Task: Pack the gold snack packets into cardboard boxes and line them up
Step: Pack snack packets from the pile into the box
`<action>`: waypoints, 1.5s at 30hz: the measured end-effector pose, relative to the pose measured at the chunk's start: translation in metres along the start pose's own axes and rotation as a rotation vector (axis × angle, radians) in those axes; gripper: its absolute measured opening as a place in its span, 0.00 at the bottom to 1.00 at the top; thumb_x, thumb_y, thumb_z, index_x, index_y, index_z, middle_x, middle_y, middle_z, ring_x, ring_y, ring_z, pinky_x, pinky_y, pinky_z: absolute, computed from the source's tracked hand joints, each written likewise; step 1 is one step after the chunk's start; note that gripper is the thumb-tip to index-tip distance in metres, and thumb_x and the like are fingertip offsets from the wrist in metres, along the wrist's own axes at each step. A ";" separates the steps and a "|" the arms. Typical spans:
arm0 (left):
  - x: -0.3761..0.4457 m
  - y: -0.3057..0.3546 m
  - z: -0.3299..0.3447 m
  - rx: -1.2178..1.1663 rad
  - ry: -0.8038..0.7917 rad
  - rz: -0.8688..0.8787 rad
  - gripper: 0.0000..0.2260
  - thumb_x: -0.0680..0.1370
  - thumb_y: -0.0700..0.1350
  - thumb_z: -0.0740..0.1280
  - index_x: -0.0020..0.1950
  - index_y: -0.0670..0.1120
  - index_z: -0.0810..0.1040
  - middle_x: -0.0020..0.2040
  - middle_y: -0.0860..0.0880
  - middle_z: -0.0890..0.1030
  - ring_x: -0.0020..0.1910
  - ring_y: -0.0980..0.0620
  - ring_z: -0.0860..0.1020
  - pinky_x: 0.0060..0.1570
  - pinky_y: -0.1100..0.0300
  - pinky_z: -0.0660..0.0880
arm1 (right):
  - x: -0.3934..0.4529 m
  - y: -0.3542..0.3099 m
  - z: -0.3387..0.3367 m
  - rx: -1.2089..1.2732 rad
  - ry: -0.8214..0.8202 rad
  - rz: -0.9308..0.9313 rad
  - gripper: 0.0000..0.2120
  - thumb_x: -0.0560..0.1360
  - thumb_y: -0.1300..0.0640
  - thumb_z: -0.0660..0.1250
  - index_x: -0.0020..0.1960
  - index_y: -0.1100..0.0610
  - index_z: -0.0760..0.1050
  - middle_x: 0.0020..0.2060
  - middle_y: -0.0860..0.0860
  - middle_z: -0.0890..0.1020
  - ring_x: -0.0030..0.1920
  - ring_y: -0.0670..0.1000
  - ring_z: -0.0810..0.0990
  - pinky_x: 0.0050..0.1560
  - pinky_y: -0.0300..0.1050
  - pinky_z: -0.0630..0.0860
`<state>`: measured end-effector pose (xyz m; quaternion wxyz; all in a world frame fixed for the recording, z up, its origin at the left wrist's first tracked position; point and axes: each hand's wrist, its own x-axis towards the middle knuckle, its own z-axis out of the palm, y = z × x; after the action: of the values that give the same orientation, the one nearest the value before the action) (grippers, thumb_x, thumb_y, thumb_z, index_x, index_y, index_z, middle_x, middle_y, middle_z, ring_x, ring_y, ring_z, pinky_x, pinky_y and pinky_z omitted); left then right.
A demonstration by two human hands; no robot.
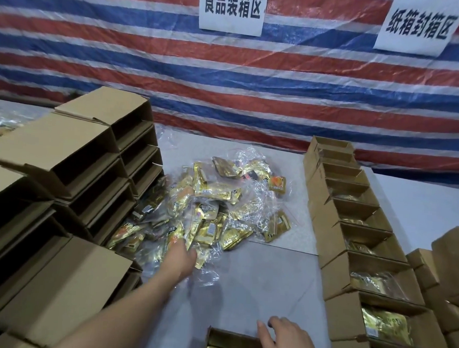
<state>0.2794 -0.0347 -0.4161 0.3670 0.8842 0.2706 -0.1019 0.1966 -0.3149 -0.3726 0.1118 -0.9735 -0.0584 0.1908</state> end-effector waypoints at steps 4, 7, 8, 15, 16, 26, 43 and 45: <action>0.054 0.003 -0.004 0.109 0.004 -0.179 0.29 0.77 0.55 0.67 0.70 0.39 0.65 0.59 0.40 0.78 0.55 0.42 0.79 0.53 0.51 0.78 | 0.010 0.000 -0.007 0.131 0.029 0.078 0.19 0.80 0.35 0.50 0.53 0.43 0.74 0.56 0.45 0.79 0.58 0.44 0.76 0.57 0.39 0.72; 0.081 -0.009 0.012 0.215 0.061 -0.242 0.37 0.74 0.61 0.69 0.72 0.40 0.61 0.65 0.39 0.75 0.61 0.40 0.76 0.56 0.50 0.77 | 0.016 0.005 -0.012 0.224 0.067 0.122 0.17 0.80 0.36 0.52 0.47 0.45 0.72 0.51 0.44 0.78 0.55 0.42 0.76 0.54 0.37 0.72; 0.087 -0.012 0.018 0.234 0.075 -0.262 0.40 0.72 0.63 0.69 0.72 0.40 0.60 0.66 0.38 0.74 0.63 0.39 0.75 0.58 0.48 0.76 | 0.018 0.007 -0.013 0.241 0.073 0.136 0.16 0.80 0.37 0.53 0.46 0.46 0.73 0.49 0.44 0.77 0.54 0.42 0.77 0.53 0.37 0.72; 0.110 -0.020 0.038 0.219 0.128 -0.347 0.47 0.66 0.64 0.75 0.73 0.39 0.58 0.71 0.35 0.65 0.67 0.35 0.69 0.61 0.43 0.74 | 0.027 0.014 -0.011 0.299 0.069 0.169 0.13 0.81 0.40 0.56 0.45 0.45 0.73 0.45 0.43 0.75 0.47 0.41 0.74 0.47 0.35 0.68; 0.109 -0.021 0.038 0.180 0.123 -0.355 0.46 0.66 0.61 0.76 0.72 0.39 0.59 0.70 0.35 0.67 0.66 0.35 0.71 0.58 0.42 0.75 | 0.027 0.014 -0.010 0.322 0.062 0.173 0.13 0.81 0.41 0.57 0.43 0.46 0.73 0.44 0.43 0.76 0.46 0.42 0.74 0.47 0.36 0.68; 0.068 -0.027 0.025 0.130 0.069 -0.144 0.25 0.79 0.50 0.66 0.72 0.42 0.64 0.64 0.38 0.74 0.60 0.39 0.76 0.58 0.48 0.74 | 0.028 -0.008 -0.004 0.415 0.041 0.167 0.17 0.81 0.46 0.60 0.36 0.50 0.66 0.36 0.48 0.73 0.41 0.46 0.74 0.47 0.38 0.71; -0.024 0.063 -0.007 -0.326 0.224 0.222 0.15 0.84 0.45 0.55 0.68 0.48 0.74 0.56 0.45 0.82 0.51 0.46 0.81 0.50 0.49 0.80 | 0.048 -0.049 -0.052 1.033 0.135 0.080 0.03 0.78 0.56 0.68 0.47 0.49 0.77 0.45 0.45 0.82 0.49 0.46 0.80 0.42 0.24 0.70; -0.049 0.087 -0.015 -0.375 0.219 0.350 0.15 0.84 0.45 0.55 0.68 0.47 0.75 0.59 0.47 0.81 0.56 0.49 0.79 0.54 0.57 0.77 | 0.054 -0.064 -0.069 1.188 0.121 0.022 0.11 0.77 0.54 0.70 0.58 0.49 0.73 0.53 0.43 0.79 0.54 0.40 0.77 0.45 0.24 0.71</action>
<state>0.2867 -0.0949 -0.3351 0.5050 0.8397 0.1660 0.1110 0.2681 -0.2577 -0.3136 0.6383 -0.7540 0.0747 0.1361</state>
